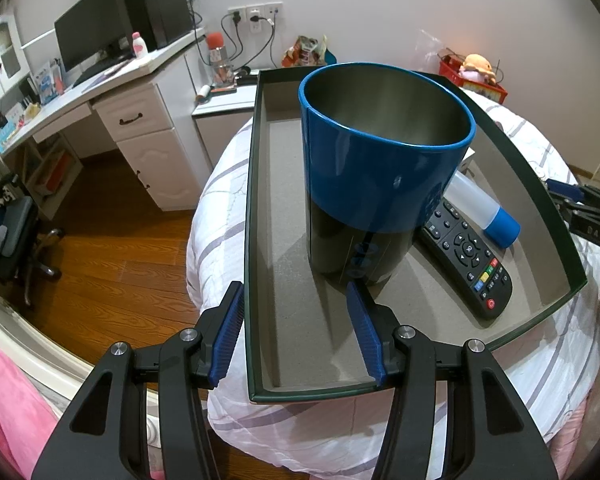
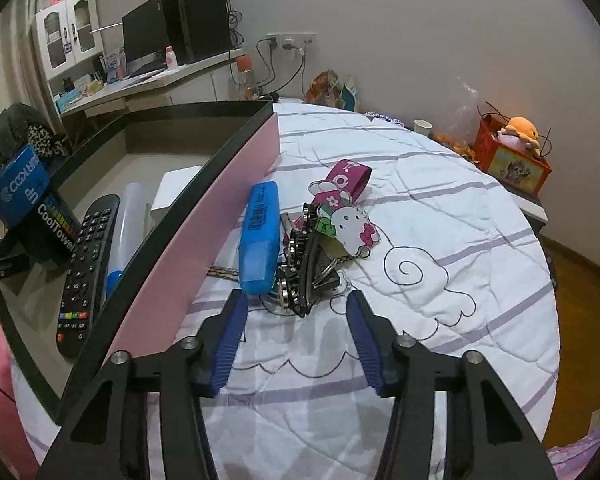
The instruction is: Organize rigid objects
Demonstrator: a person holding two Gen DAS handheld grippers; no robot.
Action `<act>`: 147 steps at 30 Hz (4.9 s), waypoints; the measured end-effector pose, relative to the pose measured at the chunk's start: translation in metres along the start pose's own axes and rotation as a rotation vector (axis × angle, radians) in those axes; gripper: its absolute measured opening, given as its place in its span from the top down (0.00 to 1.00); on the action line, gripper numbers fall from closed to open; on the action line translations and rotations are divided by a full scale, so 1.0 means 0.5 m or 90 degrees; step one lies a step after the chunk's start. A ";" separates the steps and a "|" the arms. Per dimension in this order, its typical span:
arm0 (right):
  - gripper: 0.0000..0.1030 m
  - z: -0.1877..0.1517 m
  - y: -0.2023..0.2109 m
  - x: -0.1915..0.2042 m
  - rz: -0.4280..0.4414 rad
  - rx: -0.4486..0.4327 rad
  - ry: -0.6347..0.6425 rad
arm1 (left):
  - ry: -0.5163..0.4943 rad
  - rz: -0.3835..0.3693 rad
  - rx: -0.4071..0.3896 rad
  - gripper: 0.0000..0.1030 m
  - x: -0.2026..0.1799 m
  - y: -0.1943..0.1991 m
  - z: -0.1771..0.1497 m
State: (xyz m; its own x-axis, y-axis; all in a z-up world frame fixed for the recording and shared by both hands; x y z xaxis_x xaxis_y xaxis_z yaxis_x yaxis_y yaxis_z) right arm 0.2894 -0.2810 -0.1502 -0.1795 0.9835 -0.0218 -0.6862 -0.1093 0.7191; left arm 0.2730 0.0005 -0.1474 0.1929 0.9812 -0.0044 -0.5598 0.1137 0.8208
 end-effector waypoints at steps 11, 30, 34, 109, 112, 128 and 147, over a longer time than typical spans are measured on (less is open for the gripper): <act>0.85 -0.013 0.010 -0.004 0.019 0.012 -0.014 | 0.000 0.001 0.000 0.48 -0.001 0.000 0.001; 0.82 -0.140 0.097 0.002 -0.013 0.039 -0.019 | 0.003 -0.007 0.000 0.48 0.004 0.002 0.004; 0.57 -0.127 0.087 0.009 -0.018 0.028 -0.028 | 0.003 -0.007 -0.001 0.48 0.006 0.003 0.005; 0.83 0.098 0.013 0.242 -0.023 0.016 0.140 | 0.004 -0.012 -0.004 0.48 -0.011 0.001 0.005; 0.83 0.087 0.002 0.249 -0.033 0.033 0.156 | 0.004 -0.012 -0.004 0.48 -0.011 0.001 0.005; 0.83 0.042 -0.007 0.260 0.009 0.094 0.163 | 0.001 -0.012 -0.005 0.47 -0.012 0.001 0.005; 0.56 0.059 0.094 0.235 -0.010 0.004 0.136 | 0.004 -0.010 -0.005 0.47 -0.006 0.001 0.004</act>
State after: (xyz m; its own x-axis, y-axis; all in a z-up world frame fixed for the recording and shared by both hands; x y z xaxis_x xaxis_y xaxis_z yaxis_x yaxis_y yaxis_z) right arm 0.2567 -0.1663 -0.0985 -0.3143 0.9322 -0.1796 -0.6857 -0.0920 0.7221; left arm 0.2736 -0.0026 -0.1459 0.1965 0.9803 -0.0202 -0.5628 0.1296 0.8163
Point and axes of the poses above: each gripper's, at about its wrist camera, not at the fingertips, and y roughly against the way its jaws point, x to its left, z to its top, the point moved 4 cm from there along -y, roughly the way its jaws point, and after that the axes turned 3 degrees about -z, right-handed, at the moved point
